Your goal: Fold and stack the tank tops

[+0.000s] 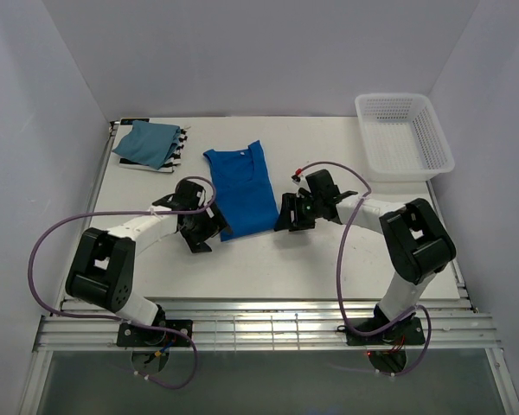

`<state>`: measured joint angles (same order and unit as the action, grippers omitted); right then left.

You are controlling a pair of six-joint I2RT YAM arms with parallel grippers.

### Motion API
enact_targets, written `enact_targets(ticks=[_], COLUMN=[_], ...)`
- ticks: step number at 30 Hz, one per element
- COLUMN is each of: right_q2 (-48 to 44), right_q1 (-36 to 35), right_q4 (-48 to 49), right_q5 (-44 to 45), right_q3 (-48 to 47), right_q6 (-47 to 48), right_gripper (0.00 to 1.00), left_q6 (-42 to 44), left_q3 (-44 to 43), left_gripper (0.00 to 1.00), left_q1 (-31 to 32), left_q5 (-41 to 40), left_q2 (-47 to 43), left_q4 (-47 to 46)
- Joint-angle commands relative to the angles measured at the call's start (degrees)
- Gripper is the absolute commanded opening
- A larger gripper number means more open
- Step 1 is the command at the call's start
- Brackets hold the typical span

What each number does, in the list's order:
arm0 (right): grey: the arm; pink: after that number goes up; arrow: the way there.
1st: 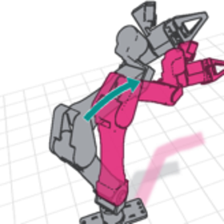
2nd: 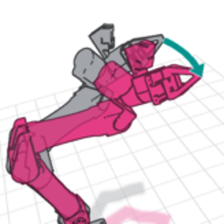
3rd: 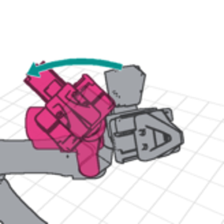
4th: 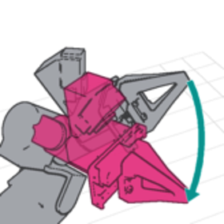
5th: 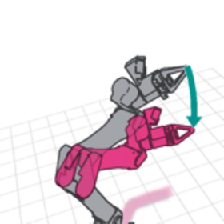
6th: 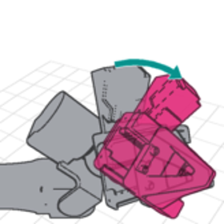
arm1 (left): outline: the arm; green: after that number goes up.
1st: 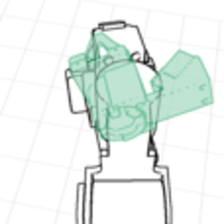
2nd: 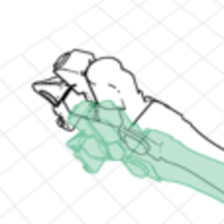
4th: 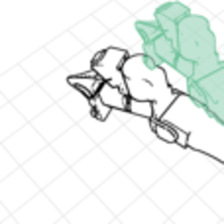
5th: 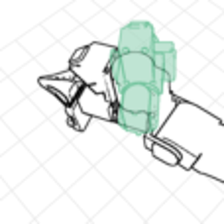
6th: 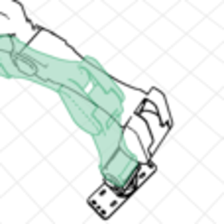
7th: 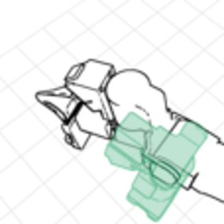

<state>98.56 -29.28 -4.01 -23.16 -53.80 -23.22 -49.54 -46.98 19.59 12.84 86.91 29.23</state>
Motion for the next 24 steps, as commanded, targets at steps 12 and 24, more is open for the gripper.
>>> enact_targets(ticks=[12,24], right_q2=[8.22,-4.6], right_q1=[-0.25,-0.43], right_q4=[7.88,7.79], right_q5=[0.04,-4.69], right_q3=[-1.57,7.56], right_q6=[-4.81,-3.32], right_gripper=[0.22,0.08], left_q6=[-0.12,-1.7], left_q3=[-0.48,4.6], left_gripper=[0.51,0.0], left_q1=[0.53,4.56], left_q5=[5.35,-0.36], left_q2=[10.02,-1.73], left_q4=[-9.37,-8.93])
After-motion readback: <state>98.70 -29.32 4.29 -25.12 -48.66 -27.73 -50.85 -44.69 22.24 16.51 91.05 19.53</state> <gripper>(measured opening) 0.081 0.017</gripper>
